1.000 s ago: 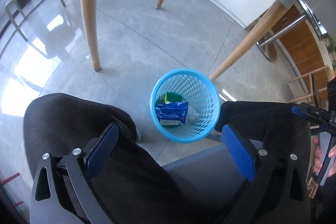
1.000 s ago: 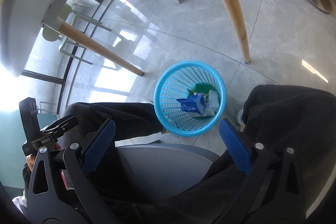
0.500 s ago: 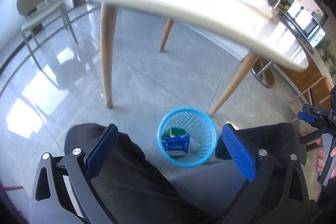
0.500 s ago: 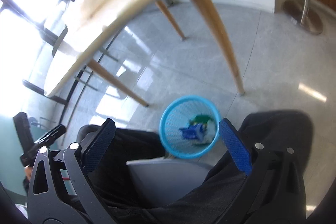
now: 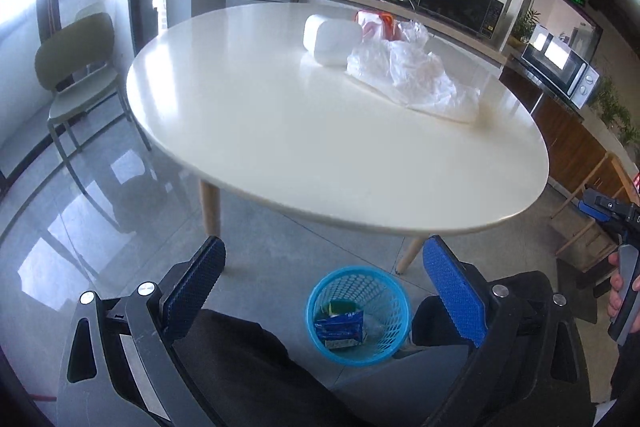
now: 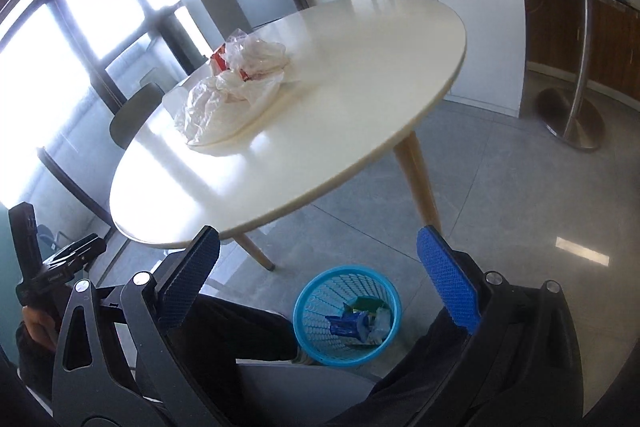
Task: Collect trash
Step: 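Raise both tools back up toward the table, then grasp the white container with the left tool while the right tool grasps the white plastic bag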
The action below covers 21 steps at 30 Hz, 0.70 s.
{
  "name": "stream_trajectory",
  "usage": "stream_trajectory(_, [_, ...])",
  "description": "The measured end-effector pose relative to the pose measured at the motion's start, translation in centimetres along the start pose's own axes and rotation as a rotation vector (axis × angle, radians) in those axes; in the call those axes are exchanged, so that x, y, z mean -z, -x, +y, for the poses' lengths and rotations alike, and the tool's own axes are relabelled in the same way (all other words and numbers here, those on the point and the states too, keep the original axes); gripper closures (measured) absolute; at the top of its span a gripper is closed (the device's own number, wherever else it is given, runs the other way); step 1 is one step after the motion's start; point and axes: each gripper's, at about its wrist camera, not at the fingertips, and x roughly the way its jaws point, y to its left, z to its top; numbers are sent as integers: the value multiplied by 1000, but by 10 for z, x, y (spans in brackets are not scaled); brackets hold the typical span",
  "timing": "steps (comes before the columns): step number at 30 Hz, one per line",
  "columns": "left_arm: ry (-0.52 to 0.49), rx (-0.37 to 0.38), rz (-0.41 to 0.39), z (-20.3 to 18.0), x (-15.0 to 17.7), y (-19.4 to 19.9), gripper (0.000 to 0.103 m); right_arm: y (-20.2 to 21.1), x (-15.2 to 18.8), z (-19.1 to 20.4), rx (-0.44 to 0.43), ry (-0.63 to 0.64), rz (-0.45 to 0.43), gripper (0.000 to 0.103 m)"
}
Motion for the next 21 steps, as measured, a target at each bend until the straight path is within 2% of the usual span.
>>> stream_trajectory(7, [-87,-43,-51,-4,-47,-9,6,-16,-42,46,-56,171,1,9])
stream_trajectory(13, [-104,-68,-82,0,-95,-29,6,-49,-86,88,-103,314,12,9])
stream_trajectory(21, [-145,-89,-76,2,-129,-58,6,-102,-117,120,-132,407,72,9])
